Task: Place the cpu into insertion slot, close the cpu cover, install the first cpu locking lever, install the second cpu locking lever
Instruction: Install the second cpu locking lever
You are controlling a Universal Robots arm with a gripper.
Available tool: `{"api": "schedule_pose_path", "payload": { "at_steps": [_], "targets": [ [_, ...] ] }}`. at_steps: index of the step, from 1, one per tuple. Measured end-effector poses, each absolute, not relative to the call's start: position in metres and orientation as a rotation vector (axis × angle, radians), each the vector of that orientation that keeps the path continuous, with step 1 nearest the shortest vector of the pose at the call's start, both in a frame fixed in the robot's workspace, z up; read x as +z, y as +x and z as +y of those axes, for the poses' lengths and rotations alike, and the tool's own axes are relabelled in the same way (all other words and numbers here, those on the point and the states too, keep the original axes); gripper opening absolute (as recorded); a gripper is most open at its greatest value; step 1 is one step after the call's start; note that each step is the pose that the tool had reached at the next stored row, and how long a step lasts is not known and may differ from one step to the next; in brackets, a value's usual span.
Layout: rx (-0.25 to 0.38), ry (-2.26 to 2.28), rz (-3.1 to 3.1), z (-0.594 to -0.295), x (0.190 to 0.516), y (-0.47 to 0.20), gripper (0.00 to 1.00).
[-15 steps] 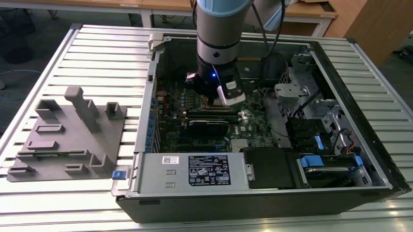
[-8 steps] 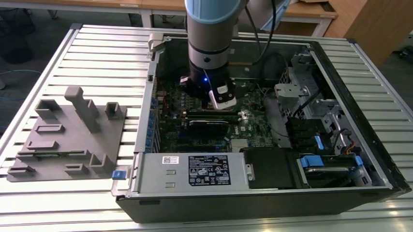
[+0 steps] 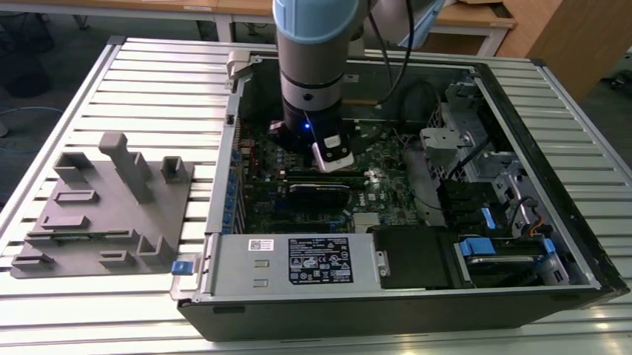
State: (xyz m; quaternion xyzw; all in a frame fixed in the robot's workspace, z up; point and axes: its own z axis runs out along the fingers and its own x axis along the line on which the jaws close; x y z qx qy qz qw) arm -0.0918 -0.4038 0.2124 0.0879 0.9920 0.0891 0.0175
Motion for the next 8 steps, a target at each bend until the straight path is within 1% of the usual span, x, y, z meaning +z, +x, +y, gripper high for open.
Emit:
{"api": "schedule_pose_path", "payload": {
  "at_steps": [8],
  "targets": [
    [0.277,0.273,3.082,-0.4039,0.2056,-0.0943,0.1]
  ]
}}
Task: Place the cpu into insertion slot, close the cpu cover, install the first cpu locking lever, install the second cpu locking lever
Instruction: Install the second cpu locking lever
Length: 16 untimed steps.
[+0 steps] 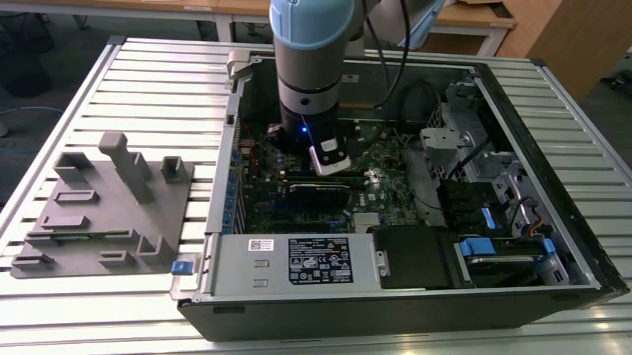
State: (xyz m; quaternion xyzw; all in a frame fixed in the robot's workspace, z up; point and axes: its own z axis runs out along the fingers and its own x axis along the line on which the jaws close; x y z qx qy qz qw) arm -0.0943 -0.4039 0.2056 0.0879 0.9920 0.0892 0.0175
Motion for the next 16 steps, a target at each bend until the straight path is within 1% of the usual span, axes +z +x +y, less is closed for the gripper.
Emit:
{"api": "schedule_pose_path", "payload": {
  "at_steps": [16],
  "targets": [
    [0.293,0.273,3.082,-0.4038,0.1984,-0.099,0.1]
  ]
}}
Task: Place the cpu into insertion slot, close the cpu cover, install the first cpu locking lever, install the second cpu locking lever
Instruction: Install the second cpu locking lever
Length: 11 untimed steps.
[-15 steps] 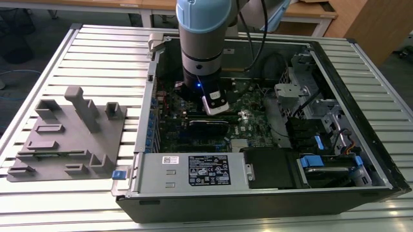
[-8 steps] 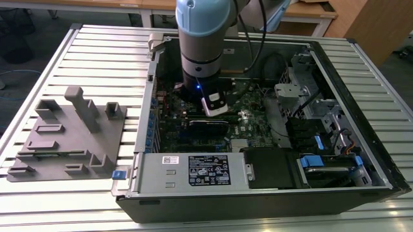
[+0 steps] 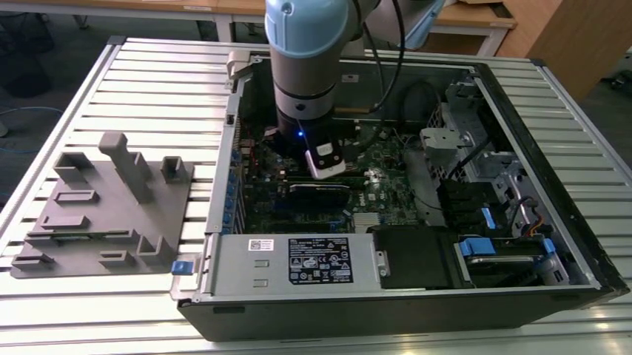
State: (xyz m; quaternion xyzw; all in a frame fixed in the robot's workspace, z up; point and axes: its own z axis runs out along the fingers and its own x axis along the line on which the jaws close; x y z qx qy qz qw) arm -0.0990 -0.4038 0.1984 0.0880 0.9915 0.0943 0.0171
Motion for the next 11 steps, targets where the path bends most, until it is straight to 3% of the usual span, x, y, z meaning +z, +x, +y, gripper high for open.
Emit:
{"api": "schedule_pose_path", "payload": {
  "at_steps": [11],
  "targets": [
    [0.303,0.274,3.081,-0.4022,0.1976,-0.0991,0.1]
  ]
}}
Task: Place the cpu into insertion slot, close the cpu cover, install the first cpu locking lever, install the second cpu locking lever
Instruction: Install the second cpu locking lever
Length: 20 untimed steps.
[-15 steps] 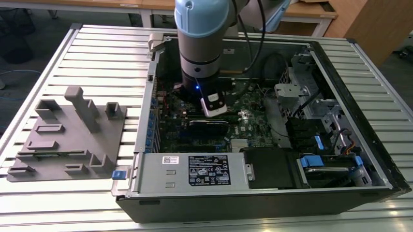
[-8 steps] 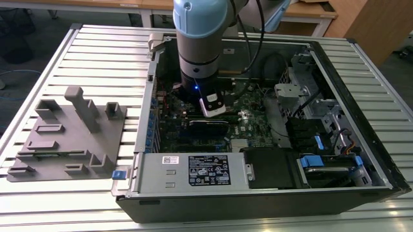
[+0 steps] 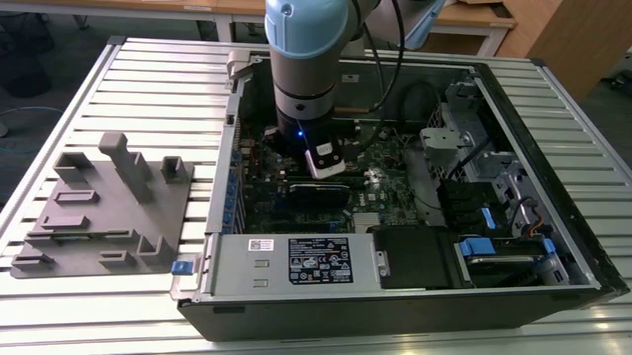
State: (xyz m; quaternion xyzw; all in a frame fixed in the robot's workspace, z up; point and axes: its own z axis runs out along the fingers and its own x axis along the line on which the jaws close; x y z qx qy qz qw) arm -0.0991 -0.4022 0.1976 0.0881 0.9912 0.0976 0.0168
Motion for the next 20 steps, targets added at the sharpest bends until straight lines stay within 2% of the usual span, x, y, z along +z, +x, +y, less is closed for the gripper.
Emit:
{"api": "schedule_pose_path", "payload": {
  "at_steps": [20],
  "targets": [
    [0.318,0.274,3.08,-0.3985,0.1972,-0.0995,0.1]
  ]
}}
